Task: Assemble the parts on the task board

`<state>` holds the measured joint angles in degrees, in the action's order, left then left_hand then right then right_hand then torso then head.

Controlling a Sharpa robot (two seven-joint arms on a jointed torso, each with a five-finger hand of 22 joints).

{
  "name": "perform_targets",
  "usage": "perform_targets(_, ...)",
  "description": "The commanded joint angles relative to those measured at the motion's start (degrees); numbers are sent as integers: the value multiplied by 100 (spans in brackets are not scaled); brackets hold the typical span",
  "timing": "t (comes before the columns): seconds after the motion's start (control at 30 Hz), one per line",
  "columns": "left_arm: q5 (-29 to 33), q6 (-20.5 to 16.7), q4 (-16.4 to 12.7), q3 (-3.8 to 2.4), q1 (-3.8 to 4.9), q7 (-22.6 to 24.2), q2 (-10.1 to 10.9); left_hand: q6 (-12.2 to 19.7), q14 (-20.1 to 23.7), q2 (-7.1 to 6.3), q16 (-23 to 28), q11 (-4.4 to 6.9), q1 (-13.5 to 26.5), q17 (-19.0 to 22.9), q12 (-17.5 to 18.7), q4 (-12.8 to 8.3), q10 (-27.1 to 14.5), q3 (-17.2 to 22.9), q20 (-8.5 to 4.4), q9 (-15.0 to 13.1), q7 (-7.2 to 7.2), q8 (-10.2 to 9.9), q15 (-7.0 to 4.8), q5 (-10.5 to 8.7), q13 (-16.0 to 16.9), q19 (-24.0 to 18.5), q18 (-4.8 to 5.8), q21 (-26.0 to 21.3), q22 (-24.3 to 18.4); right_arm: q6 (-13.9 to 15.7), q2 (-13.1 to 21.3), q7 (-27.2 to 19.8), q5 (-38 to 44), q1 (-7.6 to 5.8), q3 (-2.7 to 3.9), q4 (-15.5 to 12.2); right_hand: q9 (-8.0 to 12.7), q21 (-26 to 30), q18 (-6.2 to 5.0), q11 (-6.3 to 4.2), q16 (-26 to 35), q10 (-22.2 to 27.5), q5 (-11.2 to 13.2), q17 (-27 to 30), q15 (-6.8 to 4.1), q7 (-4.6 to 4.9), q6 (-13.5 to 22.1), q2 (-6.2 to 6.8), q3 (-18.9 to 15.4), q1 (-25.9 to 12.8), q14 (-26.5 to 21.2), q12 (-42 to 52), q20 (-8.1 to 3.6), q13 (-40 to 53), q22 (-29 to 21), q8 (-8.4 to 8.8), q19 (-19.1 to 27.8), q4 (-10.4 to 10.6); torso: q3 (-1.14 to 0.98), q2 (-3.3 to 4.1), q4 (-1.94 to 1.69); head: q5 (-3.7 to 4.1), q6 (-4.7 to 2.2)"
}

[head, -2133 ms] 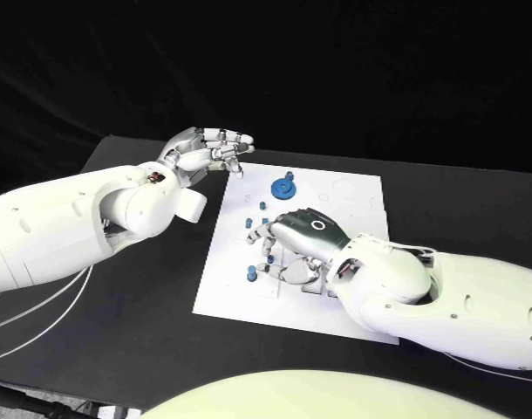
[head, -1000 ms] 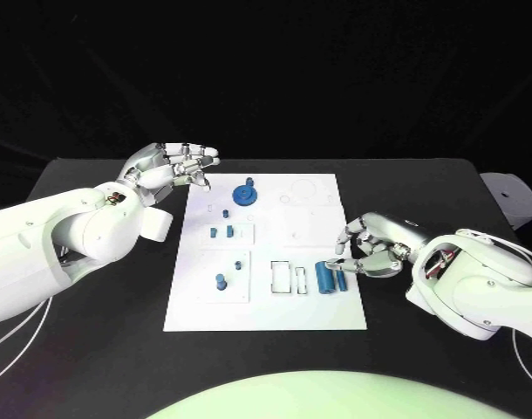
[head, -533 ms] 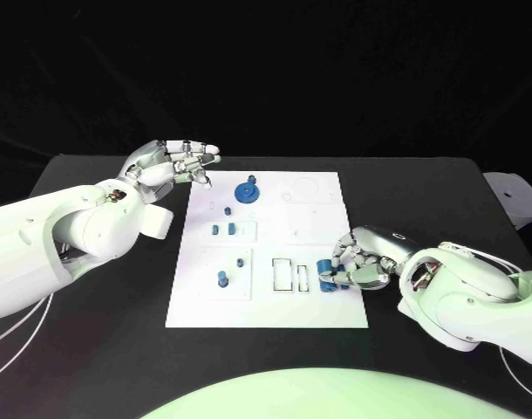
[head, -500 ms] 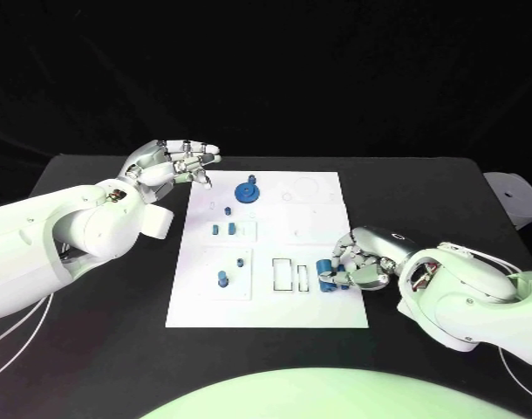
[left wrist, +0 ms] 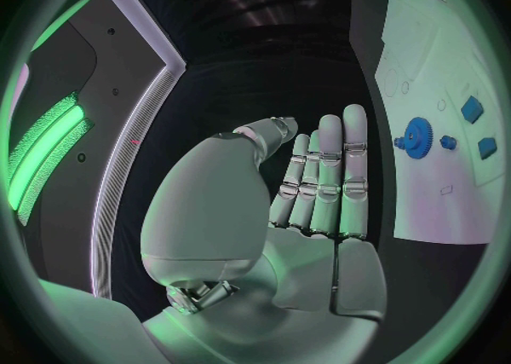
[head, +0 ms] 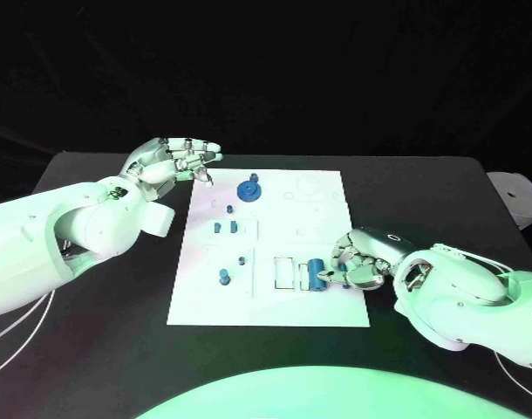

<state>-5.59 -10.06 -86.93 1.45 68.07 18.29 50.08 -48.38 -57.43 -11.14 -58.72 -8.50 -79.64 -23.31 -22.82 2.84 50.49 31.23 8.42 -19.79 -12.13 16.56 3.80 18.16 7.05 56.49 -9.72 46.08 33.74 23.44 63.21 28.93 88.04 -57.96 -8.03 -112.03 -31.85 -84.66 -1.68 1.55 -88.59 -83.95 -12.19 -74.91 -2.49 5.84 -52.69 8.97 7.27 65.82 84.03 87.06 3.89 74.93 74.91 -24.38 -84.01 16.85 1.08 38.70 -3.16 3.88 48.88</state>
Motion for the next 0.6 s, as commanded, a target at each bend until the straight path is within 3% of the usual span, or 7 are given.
perform_targets(0.03, -5, 129, -23, -4, 2, 43, -2, -38, 44, 38, 22, 2, 41, 11, -24, -18, -28, -15, -1, 5, 17, 22, -6, -2, -9, -58, -81, 25, 9, -163, -64, 111, 220, 16, -2, 46, -10, -2, 64, -44, -9, -352, -15, -1046, -24, -36, -12, 8, -47, -65, 510, -30, -56, 1179, 1369, -29, -452, -7, 2, -4, -4, 10, 11)
perform_targets(0.17, -5, 143, -26, -4, 2, 33, -1, -38, 44, 38, 22, 2, 41, 11, -24, -18, -28, -15, -1, 5, 17, 22, -6, -2, -9, -58, -81, 25, 9, -178, -158, 123, 232, 20, -2, 108, -13, 18, 61, -48, -6, -350, -4, -1038, -27, -40, -18, -6, -89, -85, 508, -34, -58, 1177, 1364, -34, -446, -7, 4, -3, -16, 22, 12)
perform_targets(0.6, -5, 162, -28, -4, 2, 13, 0, -38, 44, 38, 22, 2, 41, 11, -24, -18, -28, -15, -1, 5, 17, 22, -6, -2, -9, -58, -81, 25, 9, -296, -337, 139, 197, 38, -2, 197, -22, 15, 61, -59, -5, -351, 14, -1038, -35, -51, -38, -77, -213, -157, 508, -36, -65, 1178, 1366, -50, -446, -5, 10, -6, 1, 17, 43)
